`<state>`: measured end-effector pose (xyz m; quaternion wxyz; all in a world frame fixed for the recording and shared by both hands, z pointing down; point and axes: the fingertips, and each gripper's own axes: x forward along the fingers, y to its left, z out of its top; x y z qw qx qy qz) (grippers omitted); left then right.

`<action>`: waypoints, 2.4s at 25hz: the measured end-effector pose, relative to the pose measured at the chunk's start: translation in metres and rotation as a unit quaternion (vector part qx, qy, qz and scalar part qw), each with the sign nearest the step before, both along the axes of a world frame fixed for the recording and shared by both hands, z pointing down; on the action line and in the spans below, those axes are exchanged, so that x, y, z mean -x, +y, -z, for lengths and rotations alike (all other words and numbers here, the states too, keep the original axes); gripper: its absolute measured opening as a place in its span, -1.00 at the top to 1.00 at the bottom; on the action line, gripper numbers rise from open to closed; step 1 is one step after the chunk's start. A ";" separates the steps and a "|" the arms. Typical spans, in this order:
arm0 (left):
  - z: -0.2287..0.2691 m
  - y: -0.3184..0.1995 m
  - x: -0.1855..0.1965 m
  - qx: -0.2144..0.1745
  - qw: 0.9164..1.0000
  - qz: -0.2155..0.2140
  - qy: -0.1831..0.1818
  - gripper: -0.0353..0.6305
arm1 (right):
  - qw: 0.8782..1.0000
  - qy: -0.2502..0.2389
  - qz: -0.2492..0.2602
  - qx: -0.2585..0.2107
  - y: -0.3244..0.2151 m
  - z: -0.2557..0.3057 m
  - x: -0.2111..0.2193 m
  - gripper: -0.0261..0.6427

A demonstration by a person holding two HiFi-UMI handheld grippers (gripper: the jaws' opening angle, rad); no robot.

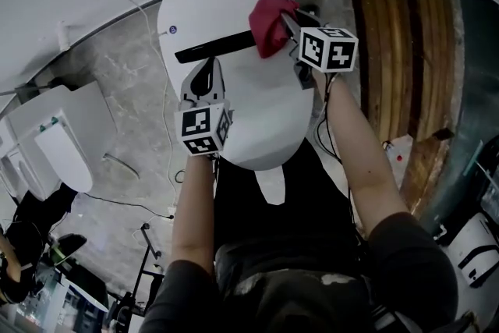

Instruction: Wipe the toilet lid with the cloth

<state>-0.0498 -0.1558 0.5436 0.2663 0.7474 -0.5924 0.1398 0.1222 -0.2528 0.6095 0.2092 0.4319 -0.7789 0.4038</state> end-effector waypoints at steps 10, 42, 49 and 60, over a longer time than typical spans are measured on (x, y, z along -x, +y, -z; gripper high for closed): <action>-0.005 0.027 -0.042 0.003 0.999 0.033 0.005 0.87 | 1.000 0.006 0.020 0.006 0.028 0.001 -0.055 0.72; -0.025 0.116 0.133 0.019 0.999 0.032 0.028 0.87 | 0.997 -0.039 0.054 0.033 0.130 -0.013 0.189 0.72; -0.023 0.101 0.055 0.023 0.999 0.011 0.023 0.87 | 0.999 -0.030 0.013 0.029 0.110 -0.015 0.081 0.72; -0.019 0.090 -0.090 0.014 0.999 -0.018 0.044 0.87 | 0.999 -0.014 -0.042 0.021 0.079 -0.018 -0.084 0.72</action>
